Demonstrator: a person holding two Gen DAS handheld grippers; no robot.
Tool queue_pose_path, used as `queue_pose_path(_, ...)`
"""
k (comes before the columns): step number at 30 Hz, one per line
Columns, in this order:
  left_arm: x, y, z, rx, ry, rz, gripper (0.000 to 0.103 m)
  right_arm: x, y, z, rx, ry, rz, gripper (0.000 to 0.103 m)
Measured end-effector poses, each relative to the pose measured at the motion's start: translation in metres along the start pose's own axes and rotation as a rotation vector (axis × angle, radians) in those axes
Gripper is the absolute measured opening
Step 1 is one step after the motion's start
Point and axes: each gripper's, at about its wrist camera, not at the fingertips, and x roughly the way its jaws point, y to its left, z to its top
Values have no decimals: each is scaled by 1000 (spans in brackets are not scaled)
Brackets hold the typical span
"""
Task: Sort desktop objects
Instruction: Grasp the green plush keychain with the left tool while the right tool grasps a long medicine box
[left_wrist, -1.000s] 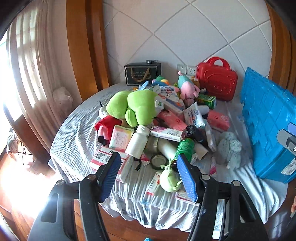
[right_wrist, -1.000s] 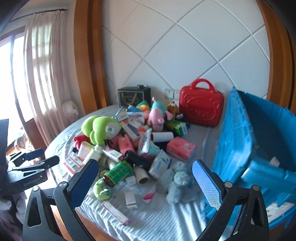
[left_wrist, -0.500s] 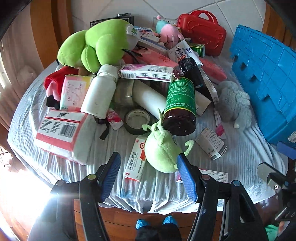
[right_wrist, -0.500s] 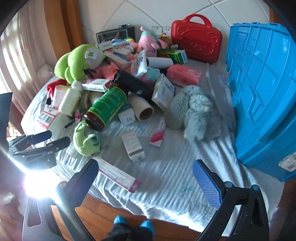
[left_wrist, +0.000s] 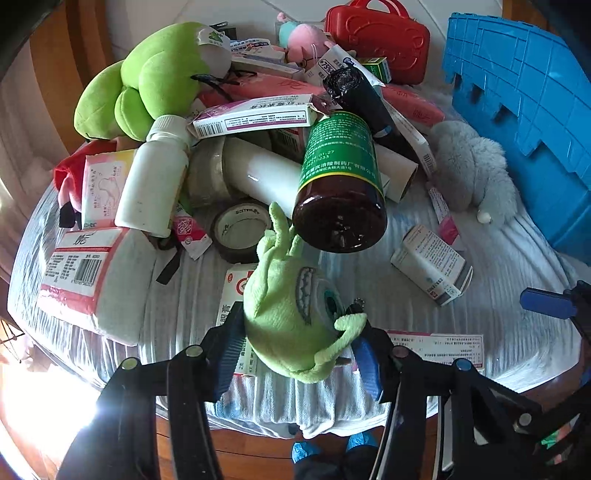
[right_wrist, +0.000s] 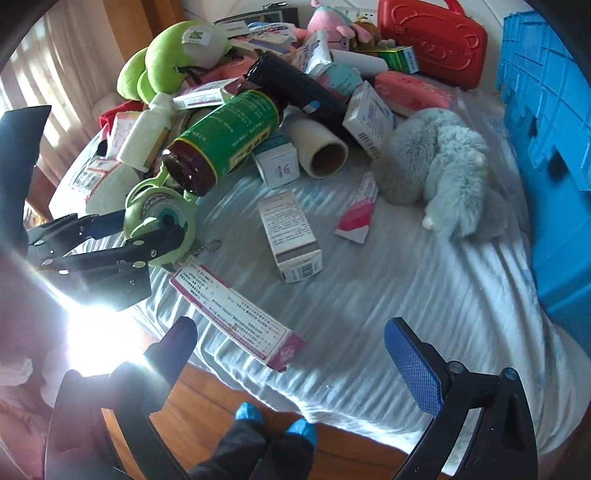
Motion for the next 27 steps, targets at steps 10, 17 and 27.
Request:
queue_pose_path(10,2,3,0,-5,-33,-6,54,36,20,2,-112,68,33,79)
queue_pose_path(17,2,-3,5,2,-29,-18,53,31,6,7,-76,48,-11,30)
queue_pose_path(27,-30,-1,13,-26,-97,31,52,1,11,11,-79,-5,46,28)
